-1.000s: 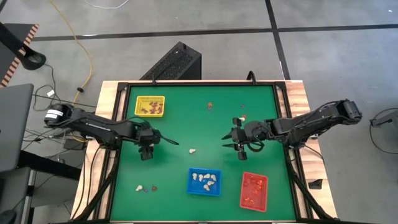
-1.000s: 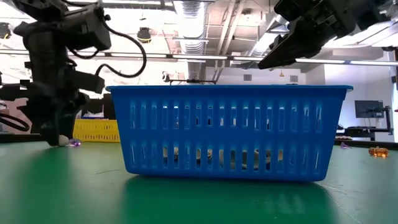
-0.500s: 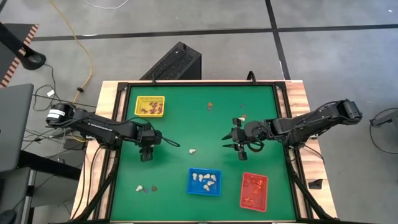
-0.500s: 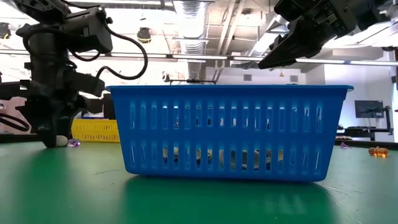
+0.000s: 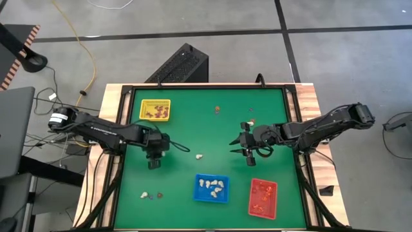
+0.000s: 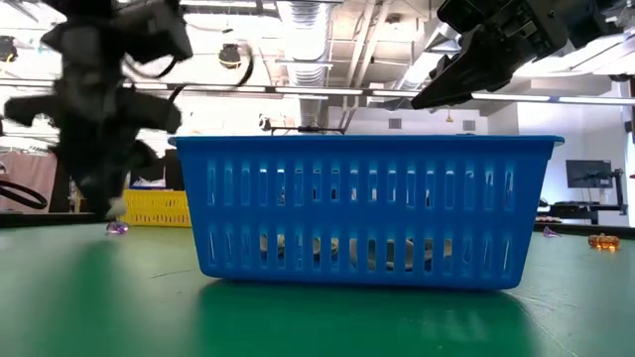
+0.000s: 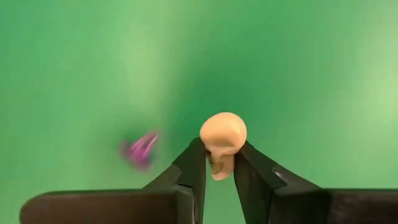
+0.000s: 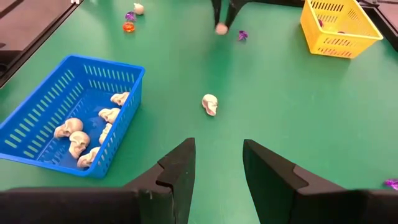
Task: Sort Halloween decoration
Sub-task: Put the white skull toy into the blue basket, then put the purple witch hat toy into the yellow basket
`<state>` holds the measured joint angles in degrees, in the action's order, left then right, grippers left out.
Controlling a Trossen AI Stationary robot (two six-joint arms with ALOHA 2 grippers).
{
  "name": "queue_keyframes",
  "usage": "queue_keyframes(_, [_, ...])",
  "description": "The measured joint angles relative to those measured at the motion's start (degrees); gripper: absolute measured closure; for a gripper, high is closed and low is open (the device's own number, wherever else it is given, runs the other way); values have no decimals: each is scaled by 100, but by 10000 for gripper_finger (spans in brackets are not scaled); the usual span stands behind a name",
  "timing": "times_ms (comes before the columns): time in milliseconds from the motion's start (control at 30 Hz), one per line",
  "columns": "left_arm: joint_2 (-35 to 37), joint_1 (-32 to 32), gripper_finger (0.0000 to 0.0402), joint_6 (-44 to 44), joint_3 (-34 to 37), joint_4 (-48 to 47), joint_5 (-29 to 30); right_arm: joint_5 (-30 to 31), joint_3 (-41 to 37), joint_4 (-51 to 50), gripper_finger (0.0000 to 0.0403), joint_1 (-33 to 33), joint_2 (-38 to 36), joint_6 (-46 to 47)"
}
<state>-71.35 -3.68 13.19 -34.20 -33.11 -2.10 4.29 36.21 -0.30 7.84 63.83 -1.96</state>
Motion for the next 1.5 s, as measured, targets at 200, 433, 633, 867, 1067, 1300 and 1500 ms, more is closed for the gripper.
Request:
queue_keyframes(200, [2,-260,349,11,-385,1678,-894,0,0,11,239,0,0,1])
queue_keyframes(433, [-740,-1135,349,-357,-408,5503,-586,0,0,105,239,0,0,4])
queue_keyframes(633, [-2349,-1511,346,-510,-1225,5904,-500,0,0,136,239,1,2,64])
queue_keyframes(867, [-3025,-1493,285,-1304,-2693,3759,-250,2,0,151,239,7,2,199])
queue_keyframes(1067, [-2997,-1493,229,-1676,-3352,2738,-3,2,0,142,239,4,2,206])
queue_keyframes(1300, [-2973,-1294,214,-1877,-3728,1492,697,2,0,116,239,5,2,192])
queue_keyframes(1500, [-2575,-949,213,-1542,-3728,-234,1105,2,0,53,239,4,3,189])
